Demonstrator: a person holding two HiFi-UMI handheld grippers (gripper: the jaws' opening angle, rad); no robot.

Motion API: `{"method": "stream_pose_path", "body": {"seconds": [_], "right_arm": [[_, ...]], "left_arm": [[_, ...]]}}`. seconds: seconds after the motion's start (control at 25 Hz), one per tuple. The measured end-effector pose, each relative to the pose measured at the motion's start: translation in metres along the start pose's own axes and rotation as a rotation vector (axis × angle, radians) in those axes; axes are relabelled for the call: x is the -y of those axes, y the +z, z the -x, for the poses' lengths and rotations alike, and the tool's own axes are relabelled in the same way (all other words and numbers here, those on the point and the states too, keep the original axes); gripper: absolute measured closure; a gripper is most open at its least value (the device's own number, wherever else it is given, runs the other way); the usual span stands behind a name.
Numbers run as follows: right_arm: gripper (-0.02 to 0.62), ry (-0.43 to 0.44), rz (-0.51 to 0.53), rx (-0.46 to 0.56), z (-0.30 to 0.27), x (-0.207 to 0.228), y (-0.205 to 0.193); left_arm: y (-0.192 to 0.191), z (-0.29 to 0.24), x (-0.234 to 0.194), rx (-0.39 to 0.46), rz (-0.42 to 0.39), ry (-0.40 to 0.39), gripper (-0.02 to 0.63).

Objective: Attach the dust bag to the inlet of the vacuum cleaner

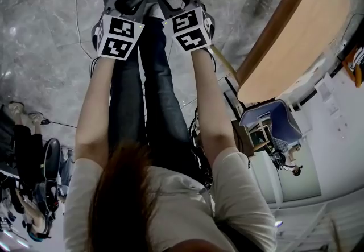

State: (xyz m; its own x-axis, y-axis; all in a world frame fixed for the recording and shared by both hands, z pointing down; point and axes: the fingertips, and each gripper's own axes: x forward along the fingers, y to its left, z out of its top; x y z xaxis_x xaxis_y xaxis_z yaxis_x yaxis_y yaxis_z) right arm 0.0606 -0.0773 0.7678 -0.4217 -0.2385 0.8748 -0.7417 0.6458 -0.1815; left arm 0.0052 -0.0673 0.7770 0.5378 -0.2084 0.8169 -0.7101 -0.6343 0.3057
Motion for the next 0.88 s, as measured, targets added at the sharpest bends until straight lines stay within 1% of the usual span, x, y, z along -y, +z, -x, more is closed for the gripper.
{"method": "stream_pose_path", "body": {"seconds": [0.08, 0.12, 0.2, 0.32, 0.44, 0.68, 0.88], "right_arm": [[0.401, 0.039, -0.068, 0.025, 0.004, -0.007, -0.001], [0.363, 0.049, -0.084, 0.036, 0.006, -0.009, -0.002], [0.330, 0.066, -0.099, 0.055, 0.010, -0.013, -0.001], [0.330, 0.088, -0.148, 0.093, 0.016, -0.016, 0.002], [0.331, 0.073, -0.211, 0.131, 0.025, -0.013, 0.004], [0.360, 0.037, -0.276, 0.181, 0.048, -0.009, 0.009], [0.377, 0.025, -0.304, 0.211, 0.060, -0.016, 0.020]], "left_arm": [[-0.002, 0.004, 0.005, 0.001, 0.024, -0.017, 0.441], [0.000, 0.007, 0.006, 0.011, 0.026, -0.021, 0.431], [0.006, 0.015, 0.007, 0.033, 0.025, -0.023, 0.416], [0.014, 0.027, 0.007, 0.066, 0.064, -0.022, 0.411], [0.020, 0.038, 0.006, 0.093, 0.102, -0.021, 0.411], [0.030, 0.055, 0.014, 0.122, 0.104, -0.010, 0.407], [0.038, 0.072, 0.019, 0.150, 0.117, 0.003, 0.407]]}}
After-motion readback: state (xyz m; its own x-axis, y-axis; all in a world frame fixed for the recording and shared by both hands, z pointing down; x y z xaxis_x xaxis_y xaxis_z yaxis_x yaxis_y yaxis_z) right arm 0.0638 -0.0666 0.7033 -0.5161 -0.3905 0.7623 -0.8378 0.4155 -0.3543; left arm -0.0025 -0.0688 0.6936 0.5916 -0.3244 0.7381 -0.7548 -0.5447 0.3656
